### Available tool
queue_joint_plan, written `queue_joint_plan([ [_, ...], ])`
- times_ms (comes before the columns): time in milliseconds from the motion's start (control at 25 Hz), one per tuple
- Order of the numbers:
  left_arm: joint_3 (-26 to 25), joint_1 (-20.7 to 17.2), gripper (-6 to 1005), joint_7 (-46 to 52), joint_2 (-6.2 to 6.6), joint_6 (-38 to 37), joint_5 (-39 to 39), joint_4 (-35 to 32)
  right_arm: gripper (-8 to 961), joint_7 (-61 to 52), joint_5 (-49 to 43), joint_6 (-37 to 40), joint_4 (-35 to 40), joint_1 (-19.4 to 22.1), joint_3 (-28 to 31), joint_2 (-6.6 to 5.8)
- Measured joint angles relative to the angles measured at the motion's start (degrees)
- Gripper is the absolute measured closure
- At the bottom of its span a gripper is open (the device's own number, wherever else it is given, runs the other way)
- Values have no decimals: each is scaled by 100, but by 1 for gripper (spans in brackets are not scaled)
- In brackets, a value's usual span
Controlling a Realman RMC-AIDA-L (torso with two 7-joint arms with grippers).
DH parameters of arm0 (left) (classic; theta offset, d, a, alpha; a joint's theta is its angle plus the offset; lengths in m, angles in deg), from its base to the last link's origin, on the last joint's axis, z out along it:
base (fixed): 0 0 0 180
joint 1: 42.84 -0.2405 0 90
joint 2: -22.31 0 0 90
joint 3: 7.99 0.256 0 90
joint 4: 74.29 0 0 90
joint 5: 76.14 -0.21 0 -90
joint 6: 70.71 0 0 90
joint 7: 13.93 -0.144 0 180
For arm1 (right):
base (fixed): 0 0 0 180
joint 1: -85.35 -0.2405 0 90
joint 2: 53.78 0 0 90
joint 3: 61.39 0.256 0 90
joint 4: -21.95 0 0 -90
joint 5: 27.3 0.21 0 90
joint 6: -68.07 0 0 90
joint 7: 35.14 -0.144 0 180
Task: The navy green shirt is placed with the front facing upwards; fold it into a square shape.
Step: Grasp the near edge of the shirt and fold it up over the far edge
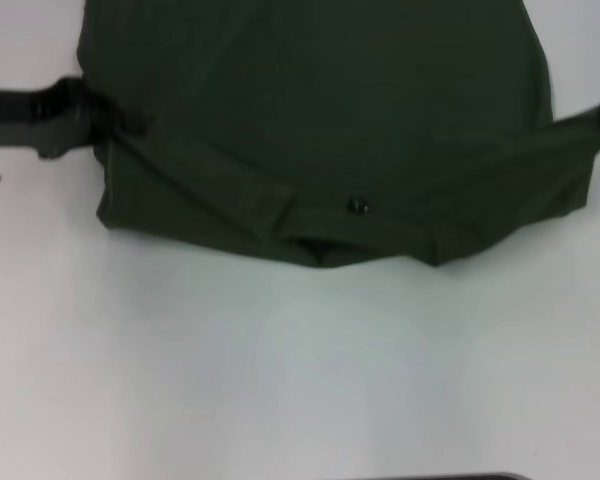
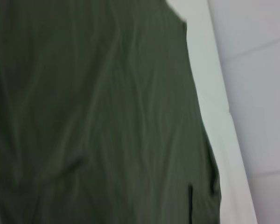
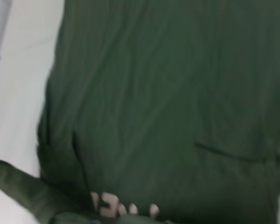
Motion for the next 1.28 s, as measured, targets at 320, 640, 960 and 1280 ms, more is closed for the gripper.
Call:
queue_joint_plan([
  [320,50,337,959,-43,-63,1221,401,338,906,-211,536,-784,-37,24,2,100],
  [640,98,397,959,-53,-137,2005,810,352,905,-209,1001,-1544,-69,94,-19,138],
  [960,134,584,959,-381,-311,2654,926,522,904,9,1056,-2212,-71,-34,-70,315],
  [1280,142,773,960,-716,-334,3124,1252,667,905,209,1202,-3044,-82,-79,-95,491],
])
